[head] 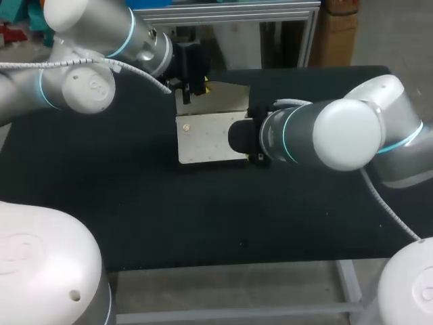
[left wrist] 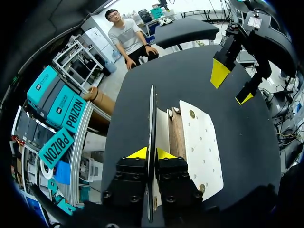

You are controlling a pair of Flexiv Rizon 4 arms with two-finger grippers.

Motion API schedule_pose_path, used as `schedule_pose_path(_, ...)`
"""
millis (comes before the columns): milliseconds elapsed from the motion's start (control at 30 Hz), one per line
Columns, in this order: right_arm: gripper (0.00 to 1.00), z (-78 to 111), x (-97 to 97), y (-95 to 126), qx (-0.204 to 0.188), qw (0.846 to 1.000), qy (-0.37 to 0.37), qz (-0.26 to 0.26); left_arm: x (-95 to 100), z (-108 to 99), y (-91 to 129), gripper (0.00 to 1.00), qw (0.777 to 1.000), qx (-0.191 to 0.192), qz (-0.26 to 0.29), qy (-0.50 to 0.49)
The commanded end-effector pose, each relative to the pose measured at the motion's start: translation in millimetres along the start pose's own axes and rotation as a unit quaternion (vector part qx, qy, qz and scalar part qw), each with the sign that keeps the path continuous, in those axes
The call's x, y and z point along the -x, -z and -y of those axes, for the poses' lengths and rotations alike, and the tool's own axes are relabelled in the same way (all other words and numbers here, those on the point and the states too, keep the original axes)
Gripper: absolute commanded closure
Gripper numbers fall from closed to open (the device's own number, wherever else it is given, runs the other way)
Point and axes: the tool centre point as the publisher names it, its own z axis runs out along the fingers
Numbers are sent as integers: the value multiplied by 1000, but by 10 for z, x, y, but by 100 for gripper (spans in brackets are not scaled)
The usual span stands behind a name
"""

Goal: Pick up the bag, open it, inspect its contents, close it, and place it on the opposite side

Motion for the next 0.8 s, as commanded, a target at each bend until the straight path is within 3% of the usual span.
schedule_pose_path(33, 0, 22, 17, 23, 18, 998, 3, 67, -25, 86, 146, 100, 1000, 7, 6, -5)
schedule_pose_path(200, 3, 2, 77, 3, 9, 997, 9, 80, -58, 116, 166, 100, 1000, 6, 10, -12)
schedule_pose_path(267, 24, 6, 97, -18, 6, 996, 10, 84, -77, 108, 153, 100, 1000, 5, 10, -13)
schedule_pose_path(300, 45, 10, 109, -25, 6, 996, 10, 84, -88, 101, 146, 100, 1000, 2, 6, -11)
schedule_pose_path(333, 56, 11, 121, -34, 6, 996, 8, 85, -104, 91, 138, 100, 1000, 1, 5, -10)
schedule_pose_path(367, 62, 10, 128, -37, 6, 996, 8, 86, -113, 88, 133, 100, 1000, 1, 3, -9)
schedule_pose_path(433, 87, 4, 157, -57, 6, 996, 9, 87, -144, 80, 123, 100, 1000, -5, -7, -7)
schedule_pose_path(500, 100, 3, 194, -83, 6, 996, 10, 88, -166, 78, 124, 100, 1000, -8, -12, -6)
schedule_pose_path(800, 100, -6, 397, -186, -1, 994, 8, 105, -224, 62, 185, 100, 999, -30, -31, 1)
